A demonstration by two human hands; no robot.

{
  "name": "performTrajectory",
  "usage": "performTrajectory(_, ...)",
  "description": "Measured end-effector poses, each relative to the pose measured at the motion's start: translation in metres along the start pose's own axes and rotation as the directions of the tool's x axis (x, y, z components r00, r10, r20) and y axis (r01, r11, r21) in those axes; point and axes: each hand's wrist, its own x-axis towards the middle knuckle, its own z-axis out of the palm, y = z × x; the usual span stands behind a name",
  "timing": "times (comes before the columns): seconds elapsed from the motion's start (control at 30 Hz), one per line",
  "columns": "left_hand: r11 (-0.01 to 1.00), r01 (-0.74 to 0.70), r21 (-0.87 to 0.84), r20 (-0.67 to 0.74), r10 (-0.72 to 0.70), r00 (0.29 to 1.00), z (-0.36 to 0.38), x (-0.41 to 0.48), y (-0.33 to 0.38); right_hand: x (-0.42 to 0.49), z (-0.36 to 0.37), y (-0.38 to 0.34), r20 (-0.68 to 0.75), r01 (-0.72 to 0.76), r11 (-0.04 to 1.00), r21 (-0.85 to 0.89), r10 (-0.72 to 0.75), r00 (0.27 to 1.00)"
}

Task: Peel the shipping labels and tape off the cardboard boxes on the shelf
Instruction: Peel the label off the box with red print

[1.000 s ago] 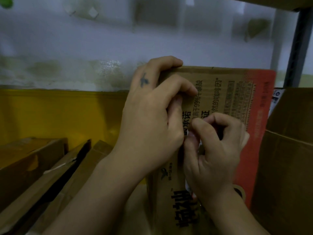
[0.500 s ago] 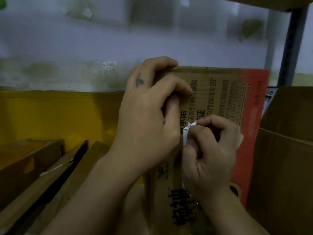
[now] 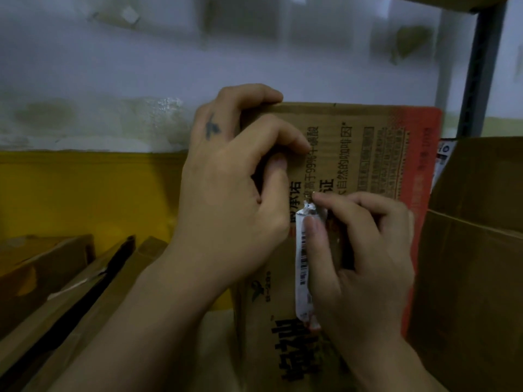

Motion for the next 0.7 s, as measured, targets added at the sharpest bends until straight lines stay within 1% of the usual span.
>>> performTrajectory(0.13, 1.0, 0.001, 0.005, -0.002, -0.001, 1.0, 0.0, 0.0, 0.0004, 0.0001, 0.0017, -0.004, -0.003, 0.015, 1.0, 0.004, -0.015, 1.0)
performTrajectory(0.37, 1.0, 0.013, 0.004, -0.008, -0.012, 1.0, 0.001, -0.0004, 0.0009, -0.0002, 0.0056, 0.0003, -0.033, 0.081, 0.995, -0.055, -0.083, 0.996)
performTrajectory(0.57, 1.0, 0.011, 0.011, -0.015, -0.01, 1.0, 0.0031, -0.0012, 0.0016, 0.0016, 0.009, 0.0015, -0.052, 0.076, 0.995, -0.058, -0.079, 0.996)
performTrajectory(0.7, 1.0, 0.011, 0.014, -0.012, -0.011, 1.0, 0.0015, -0.0013, 0.0012, 0.0027, 0.0089, 0.0023, -0.026, 0.052, 0.998, -0.038, -0.053, 0.998)
